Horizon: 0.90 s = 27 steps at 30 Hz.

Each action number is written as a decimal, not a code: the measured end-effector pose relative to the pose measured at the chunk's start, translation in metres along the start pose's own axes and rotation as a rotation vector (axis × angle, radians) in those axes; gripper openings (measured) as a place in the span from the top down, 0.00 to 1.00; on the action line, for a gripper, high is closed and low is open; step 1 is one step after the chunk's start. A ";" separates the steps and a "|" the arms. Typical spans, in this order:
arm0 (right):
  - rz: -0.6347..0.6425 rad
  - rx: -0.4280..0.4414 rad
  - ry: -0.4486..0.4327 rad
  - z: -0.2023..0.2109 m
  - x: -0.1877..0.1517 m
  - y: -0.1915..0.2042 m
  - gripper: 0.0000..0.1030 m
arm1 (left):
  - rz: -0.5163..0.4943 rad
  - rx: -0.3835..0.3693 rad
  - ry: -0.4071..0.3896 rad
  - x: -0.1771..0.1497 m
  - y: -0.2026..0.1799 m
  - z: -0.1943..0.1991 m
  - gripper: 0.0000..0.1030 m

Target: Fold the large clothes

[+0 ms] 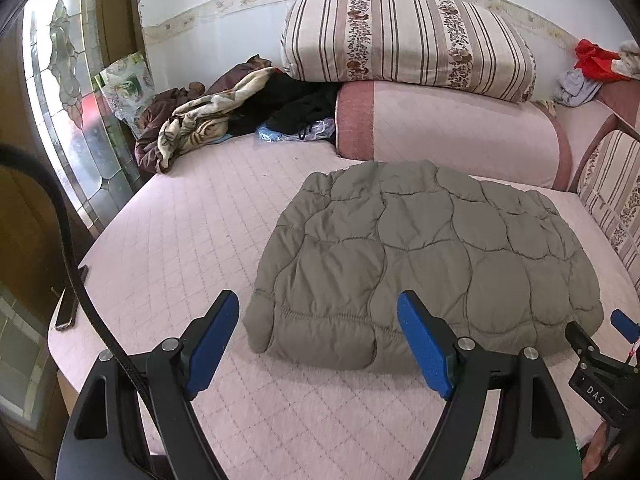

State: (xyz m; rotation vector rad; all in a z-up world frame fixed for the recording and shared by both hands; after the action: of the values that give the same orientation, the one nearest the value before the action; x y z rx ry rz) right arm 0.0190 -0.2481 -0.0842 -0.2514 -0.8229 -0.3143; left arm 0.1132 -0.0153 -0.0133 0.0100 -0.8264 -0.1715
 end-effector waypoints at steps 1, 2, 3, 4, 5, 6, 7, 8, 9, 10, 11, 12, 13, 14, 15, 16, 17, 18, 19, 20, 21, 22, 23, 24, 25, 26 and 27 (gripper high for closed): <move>0.000 -0.002 0.001 0.001 -0.002 0.000 0.11 | 0.005 -0.002 0.002 -0.002 0.001 0.002 0.22; 0.000 -0.005 0.002 0.003 -0.003 0.000 0.11 | 0.009 -0.003 0.004 -0.003 0.003 0.004 0.22; 0.000 -0.007 0.004 0.004 -0.005 -0.001 0.11 | 0.013 -0.002 0.003 -0.004 0.003 0.006 0.22; 0.000 -0.009 0.005 0.006 -0.007 -0.001 0.11 | 0.017 -0.004 0.001 -0.006 0.005 0.009 0.22; 0.000 -0.010 0.007 0.008 -0.009 -0.001 0.11 | 0.019 -0.005 -0.002 -0.007 0.006 0.012 0.22; 0.000 -0.011 0.008 0.009 -0.010 -0.001 0.11 | 0.020 -0.004 -0.004 -0.008 0.007 0.014 0.22; -0.001 -0.011 0.009 0.010 -0.011 -0.001 0.11 | 0.021 -0.002 -0.009 -0.009 0.007 0.017 0.22; -0.003 -0.011 0.011 0.012 -0.013 -0.001 0.11 | 0.021 0.000 -0.014 -0.011 0.008 0.020 0.22; -0.004 -0.012 0.011 0.014 -0.015 -0.001 0.11 | 0.021 0.001 -0.019 -0.012 0.008 0.022 0.22; -0.005 -0.011 0.012 0.015 -0.016 -0.001 0.11 | 0.021 0.002 -0.025 -0.013 0.008 0.026 0.22; -0.006 -0.011 0.012 0.017 -0.017 0.000 0.11 | 0.021 0.003 -0.030 -0.014 0.009 0.029 0.22; -0.006 -0.011 0.012 0.018 -0.019 0.000 0.11 | 0.021 0.002 -0.037 -0.015 0.009 0.033 0.22; -0.006 -0.009 0.012 0.020 -0.020 0.000 0.11 | 0.021 0.002 -0.043 -0.015 0.009 0.035 0.22; -0.006 -0.008 0.011 0.021 -0.021 0.001 0.11 | 0.021 0.003 -0.052 -0.017 0.009 0.039 0.22; -0.005 -0.007 0.010 0.023 -0.021 0.002 0.11 | 0.022 0.007 -0.059 -0.017 0.009 0.042 0.22; -0.004 -0.007 0.009 0.024 -0.022 0.002 0.11 | 0.020 0.013 -0.070 -0.018 0.009 0.045 0.22; -0.003 -0.005 0.007 0.027 -0.023 0.003 0.11 | 0.017 0.015 -0.076 -0.019 0.009 0.047 0.22; -0.003 -0.004 0.005 0.029 -0.024 0.004 0.11 | 0.012 0.016 -0.083 -0.019 0.008 0.050 0.22; -0.003 -0.001 0.002 0.031 -0.025 0.004 0.11 | 0.010 0.013 -0.088 -0.020 0.008 0.054 0.22; -0.003 0.001 0.000 0.034 -0.026 0.005 0.11 | 0.009 0.008 -0.094 -0.021 0.008 0.058 0.20; -0.004 0.002 -0.003 0.037 -0.027 0.005 0.11 | 0.012 0.005 -0.099 -0.022 0.008 0.061 0.18; -0.005 0.004 -0.006 0.040 -0.028 0.006 0.11 | 0.020 0.002 -0.108 -0.023 0.008 0.066 0.17; -0.006 0.004 -0.009 0.042 -0.029 0.007 0.11 | 0.029 -0.003 -0.122 -0.024 0.009 0.072 0.16; -0.007 0.005 -0.013 0.046 -0.030 0.007 0.11 | 0.035 -0.004 -0.134 -0.024 0.009 0.076 0.16; -0.009 0.005 -0.015 0.049 -0.031 0.007 0.11 | 0.043 0.005 -0.157 -0.025 0.010 0.083 0.15; -0.012 0.007 -0.017 0.053 -0.032 0.008 0.11 | 0.049 0.016 -0.175 -0.026 0.011 0.089 0.13; -0.014 0.008 -0.017 0.055 -0.033 0.008 0.11 | 0.058 0.028 -0.199 -0.026 0.012 0.095 0.11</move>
State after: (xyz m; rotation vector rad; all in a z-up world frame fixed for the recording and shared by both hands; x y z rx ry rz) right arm -0.0362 -0.2162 -0.0739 -0.2410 -0.8432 -0.3227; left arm 0.0276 0.0063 0.0331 -0.0052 -1.0259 -0.1068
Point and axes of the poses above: each gripper's, at about its wrist camera, not at the fingertips, and z roughly against the way its jaws point, y to its left, x to its top, the point moved 2 cm from there along -z, roughly the way its jaws point, and after that the axes turned 1 degree about x, right-handed, at the moved point
